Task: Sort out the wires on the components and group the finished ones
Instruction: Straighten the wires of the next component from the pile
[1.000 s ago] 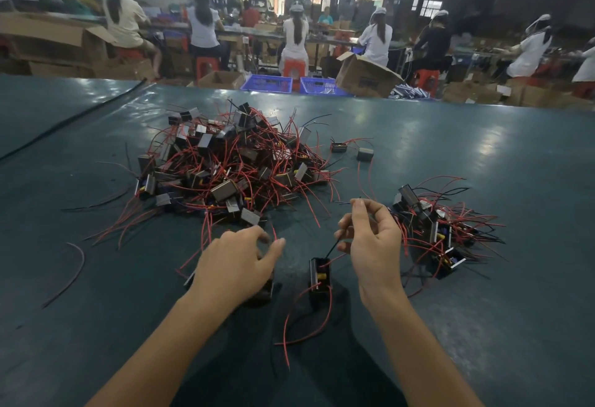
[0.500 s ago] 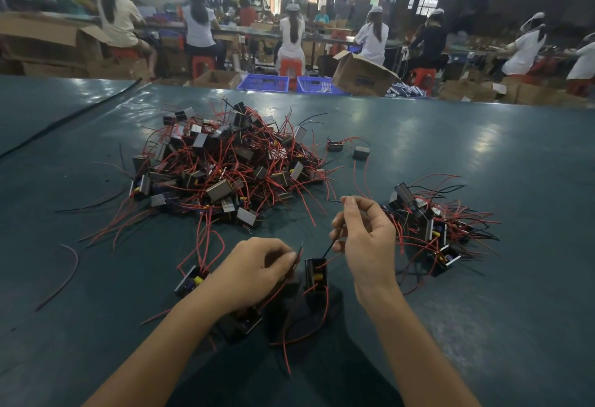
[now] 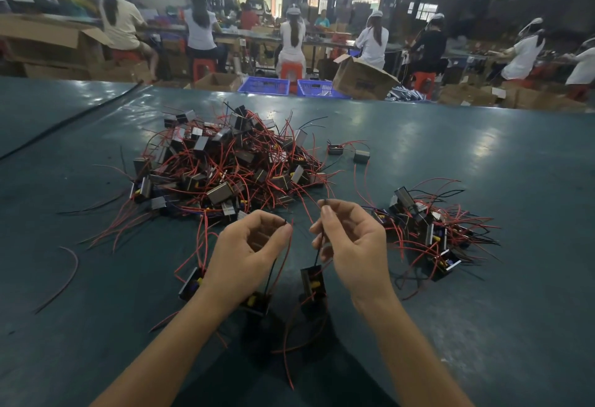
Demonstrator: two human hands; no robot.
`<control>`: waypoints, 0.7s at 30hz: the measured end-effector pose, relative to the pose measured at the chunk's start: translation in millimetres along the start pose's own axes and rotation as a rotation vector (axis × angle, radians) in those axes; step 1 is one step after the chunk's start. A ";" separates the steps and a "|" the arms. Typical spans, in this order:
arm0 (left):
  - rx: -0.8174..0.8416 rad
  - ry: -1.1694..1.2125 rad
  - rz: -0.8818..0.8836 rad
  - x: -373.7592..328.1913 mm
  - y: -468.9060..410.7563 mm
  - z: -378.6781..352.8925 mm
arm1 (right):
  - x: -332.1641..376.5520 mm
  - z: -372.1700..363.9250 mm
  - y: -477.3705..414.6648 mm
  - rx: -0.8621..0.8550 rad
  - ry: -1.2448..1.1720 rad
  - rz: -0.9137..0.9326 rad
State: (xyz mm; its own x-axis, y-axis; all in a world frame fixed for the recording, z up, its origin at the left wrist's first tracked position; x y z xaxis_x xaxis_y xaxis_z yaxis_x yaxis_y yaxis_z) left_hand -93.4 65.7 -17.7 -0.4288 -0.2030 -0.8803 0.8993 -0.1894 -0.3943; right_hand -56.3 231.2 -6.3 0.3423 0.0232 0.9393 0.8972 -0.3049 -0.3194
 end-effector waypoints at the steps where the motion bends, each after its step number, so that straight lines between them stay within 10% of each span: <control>1: -0.039 0.000 -0.020 -3.1 0.5 4.6 | 0.2 -5.1 1.2 0.044 -0.013 -0.008; 21: 0.030 0.170 -0.050 -17.5 3.1 -3.7 | -7.8 -14.9 6.6 0.043 0.217 0.037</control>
State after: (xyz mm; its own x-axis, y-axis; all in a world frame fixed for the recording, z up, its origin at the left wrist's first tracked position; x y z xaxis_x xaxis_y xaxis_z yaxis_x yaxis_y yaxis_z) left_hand -82.8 72.2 -4.5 -0.4494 -0.0275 -0.8929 0.8733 -0.2240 -0.4326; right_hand -57.1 214.8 -13.8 0.3111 -0.1944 0.9303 0.8980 -0.2604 -0.3547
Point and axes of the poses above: each hand's wrist, its own y-axis away from the middle knuckle, its own z-axis out of the back of the hand, x = y × z, the point moved 10 cm from there along -y, towards the middle knuckle, and after that the axes turned 1 degree about -z, right-handed, at the moved point
